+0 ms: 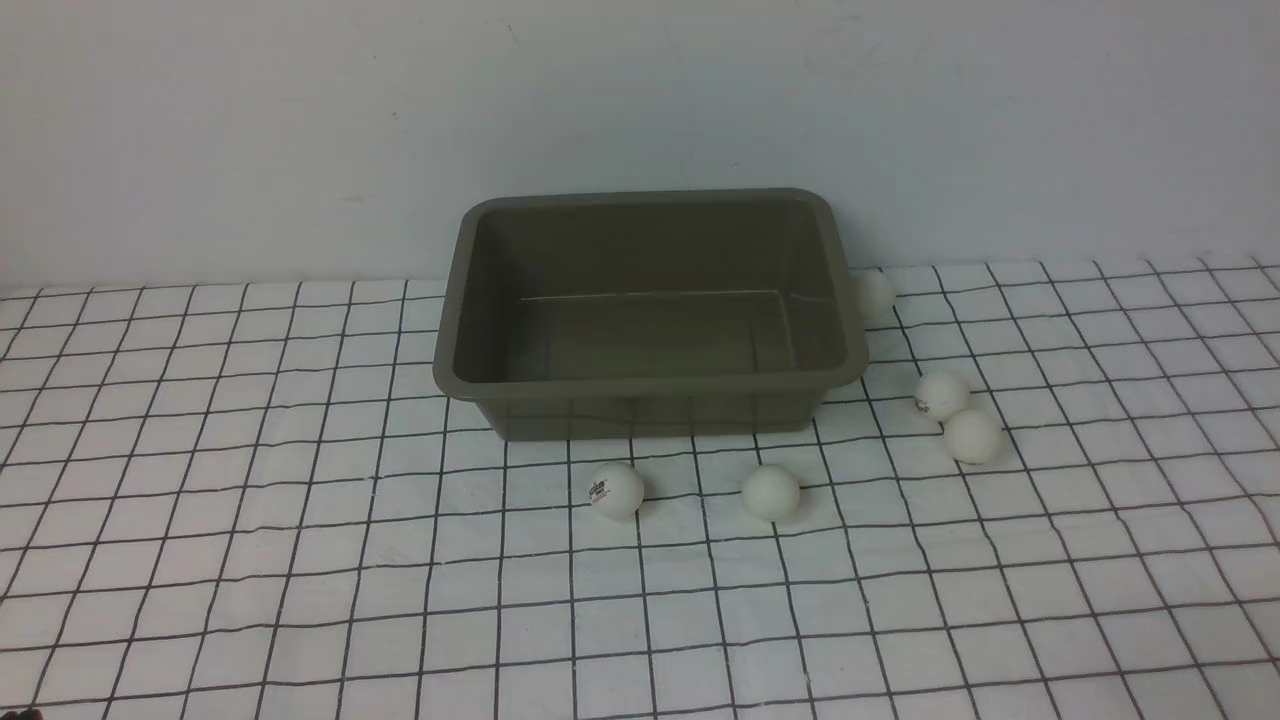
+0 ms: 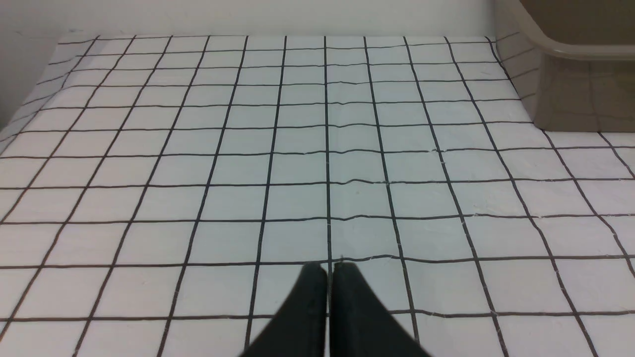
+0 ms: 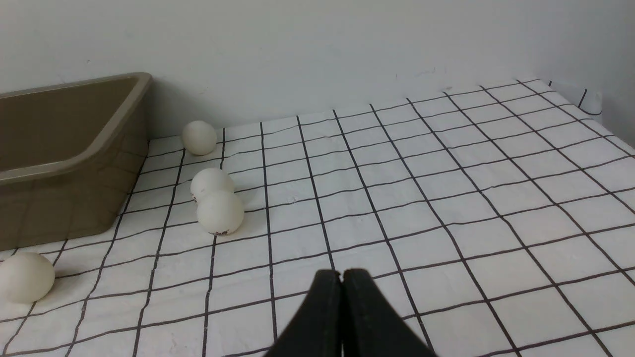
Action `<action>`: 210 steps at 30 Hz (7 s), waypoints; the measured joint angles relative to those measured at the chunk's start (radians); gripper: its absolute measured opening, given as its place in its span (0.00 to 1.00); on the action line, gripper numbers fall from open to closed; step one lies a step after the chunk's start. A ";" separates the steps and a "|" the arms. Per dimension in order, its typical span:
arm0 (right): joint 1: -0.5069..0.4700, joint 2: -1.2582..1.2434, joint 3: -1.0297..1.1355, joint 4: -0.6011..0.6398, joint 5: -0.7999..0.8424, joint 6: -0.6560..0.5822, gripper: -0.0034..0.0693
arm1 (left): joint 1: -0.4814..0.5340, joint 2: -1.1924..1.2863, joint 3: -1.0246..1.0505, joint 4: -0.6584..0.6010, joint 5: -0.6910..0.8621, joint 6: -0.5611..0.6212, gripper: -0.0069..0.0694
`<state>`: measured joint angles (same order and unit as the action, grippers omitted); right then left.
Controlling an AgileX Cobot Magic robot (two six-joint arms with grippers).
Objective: Put the table tennis balls into the box on the white checkered tablecloth.
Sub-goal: 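Reach for and grasp a ping pong ball on the table, then release the ping pong ball into the bin and lift the gripper away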
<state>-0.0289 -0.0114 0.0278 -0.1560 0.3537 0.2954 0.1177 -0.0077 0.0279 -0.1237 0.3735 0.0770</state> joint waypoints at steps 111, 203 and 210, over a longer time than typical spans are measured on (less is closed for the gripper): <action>0.249 1.700 -1.306 0.130 0.479 -0.481 0.05 | 0.000 0.000 0.000 0.000 0.000 0.000 0.09; 0.324 1.929 -1.758 0.301 0.648 -0.452 0.54 | 0.000 0.000 0.000 0.000 0.000 0.000 0.09; 0.428 2.094 -1.972 0.326 0.646 -0.474 0.54 | 0.000 0.000 0.000 0.000 0.000 0.000 0.09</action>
<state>0.3993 2.0824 -1.9446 0.1700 1.0001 -0.1790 0.1177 -0.0077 0.0279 -0.1237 0.3735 0.0770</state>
